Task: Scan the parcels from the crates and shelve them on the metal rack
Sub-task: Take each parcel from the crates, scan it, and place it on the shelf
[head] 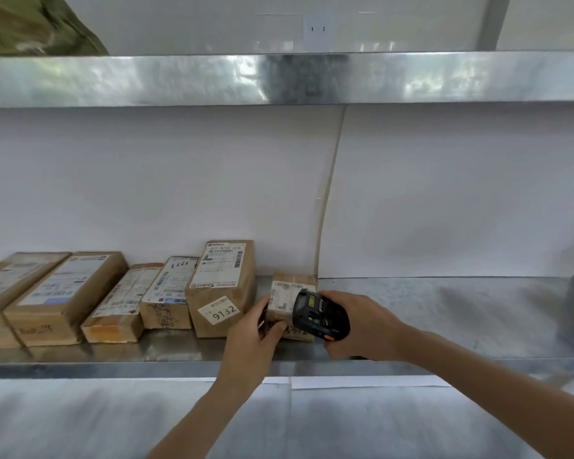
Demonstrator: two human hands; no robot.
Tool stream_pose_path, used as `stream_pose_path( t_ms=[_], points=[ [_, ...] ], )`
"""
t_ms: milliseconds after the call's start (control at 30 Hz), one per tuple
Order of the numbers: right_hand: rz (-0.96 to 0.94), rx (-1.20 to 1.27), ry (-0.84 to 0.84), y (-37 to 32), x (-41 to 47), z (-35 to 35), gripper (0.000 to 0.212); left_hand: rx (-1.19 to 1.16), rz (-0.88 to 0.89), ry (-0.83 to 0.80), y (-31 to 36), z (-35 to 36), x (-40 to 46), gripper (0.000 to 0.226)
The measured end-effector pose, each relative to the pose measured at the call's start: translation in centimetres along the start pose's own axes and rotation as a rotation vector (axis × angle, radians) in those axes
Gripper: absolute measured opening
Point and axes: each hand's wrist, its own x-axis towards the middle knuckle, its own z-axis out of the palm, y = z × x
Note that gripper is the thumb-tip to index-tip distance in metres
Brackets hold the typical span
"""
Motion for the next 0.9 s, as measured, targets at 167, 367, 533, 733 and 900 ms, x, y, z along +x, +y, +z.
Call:
stream_pose_path(
  t_ms=[167,367,533,733,900],
  points=[
    [-0.003,0.004,-0.012,0.6,1.1,-0.3,0.070,0.003,0.008,0.024,-0.1,0.6,0.7,0.050],
    [-0.009,0.017,-0.024,1.1,2.2,-0.4,0.073,-0.004,-0.003,0.034,-0.9,1.2,1.7,0.041],
    [-0.007,0.031,-0.021,1.3,2.7,-0.4,0.077,-0.014,-0.015,0.047,-1.0,1.3,2.3,0.043],
    [0.004,0.005,-0.006,1.1,1.9,-0.8,0.076,-0.006,-0.020,0.024,-0.7,1.0,2.2,0.045],
    [0.004,-0.021,0.015,0.2,-0.5,-2.0,0.065,-0.044,-0.023,0.011,0.8,0.0,0.9,0.046]
  ],
)
